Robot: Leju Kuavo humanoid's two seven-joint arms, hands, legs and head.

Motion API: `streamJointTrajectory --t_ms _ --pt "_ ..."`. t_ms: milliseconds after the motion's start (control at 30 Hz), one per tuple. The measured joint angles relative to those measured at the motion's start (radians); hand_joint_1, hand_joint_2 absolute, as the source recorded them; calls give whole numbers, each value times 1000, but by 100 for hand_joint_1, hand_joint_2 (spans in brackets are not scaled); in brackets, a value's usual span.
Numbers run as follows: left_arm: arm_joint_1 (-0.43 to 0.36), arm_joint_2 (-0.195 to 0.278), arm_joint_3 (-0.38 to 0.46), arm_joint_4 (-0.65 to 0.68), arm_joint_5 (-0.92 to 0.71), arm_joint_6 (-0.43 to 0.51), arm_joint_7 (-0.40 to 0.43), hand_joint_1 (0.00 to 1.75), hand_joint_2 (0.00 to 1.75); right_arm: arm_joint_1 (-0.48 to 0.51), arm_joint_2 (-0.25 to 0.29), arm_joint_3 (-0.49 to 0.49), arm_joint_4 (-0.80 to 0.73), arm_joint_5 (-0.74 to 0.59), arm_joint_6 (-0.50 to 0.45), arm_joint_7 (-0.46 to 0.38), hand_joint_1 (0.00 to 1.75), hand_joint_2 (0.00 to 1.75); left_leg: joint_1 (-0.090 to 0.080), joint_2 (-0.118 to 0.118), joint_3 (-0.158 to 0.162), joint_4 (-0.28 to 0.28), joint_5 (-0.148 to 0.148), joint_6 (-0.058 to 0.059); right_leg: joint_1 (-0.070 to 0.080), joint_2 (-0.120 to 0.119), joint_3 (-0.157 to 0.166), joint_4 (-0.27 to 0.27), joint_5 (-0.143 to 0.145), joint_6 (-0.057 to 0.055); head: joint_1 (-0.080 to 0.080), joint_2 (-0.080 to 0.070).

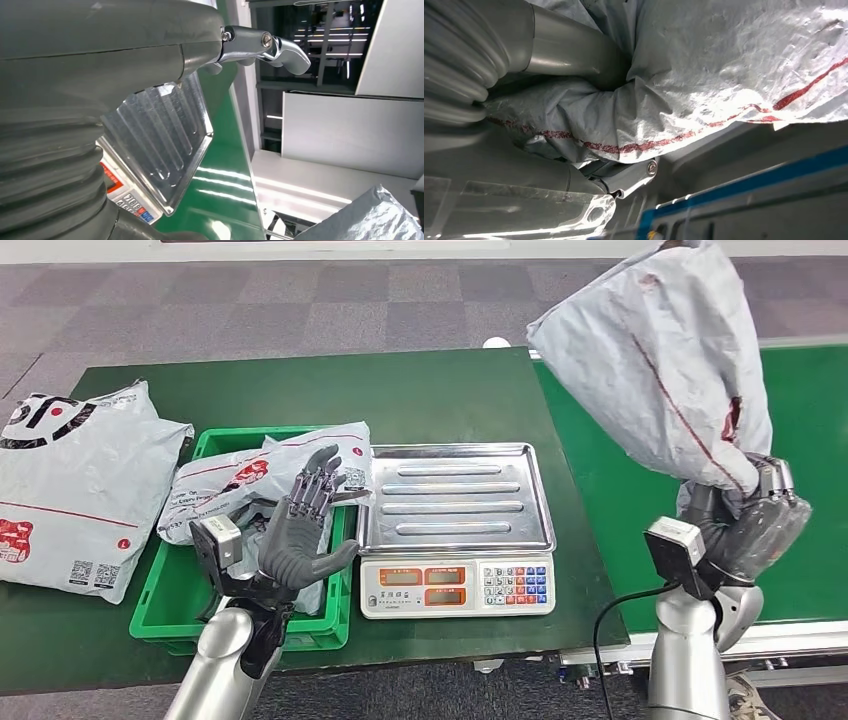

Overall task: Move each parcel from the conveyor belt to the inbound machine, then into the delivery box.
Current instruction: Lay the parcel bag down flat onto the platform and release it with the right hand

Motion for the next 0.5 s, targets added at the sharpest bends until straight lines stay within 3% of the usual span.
streamJointTrajectory --t_ms 200,267,367,500 --pt "13 1 0 -27 -31 40 -34 0 175 21 -19 123 4 183 217 172 175 175 0 2 0 0 -1 -1 0 2 -1 0 0 0 0 0" --pt "21 1 0 -41 -56 65 -48 0 175 20 -30 159 26 215 329 238 175 175 0 1 0 0 -1 -1 0 1 0 0 0 0 0 0" --pt "34 1 2 -65 -93 102 -67 0 175 19 -47 213 74 219 496 299 175 175 0 1 0 0 -1 -1 0 1 -1 0 0 0 0 0" --pt "49 1 4 -89 -120 124 -83 0 175 19 -61 278 139 184 621 322 175 175 0 1 -1 0 -1 -1 0 1 -1 0 0 0 0 0"
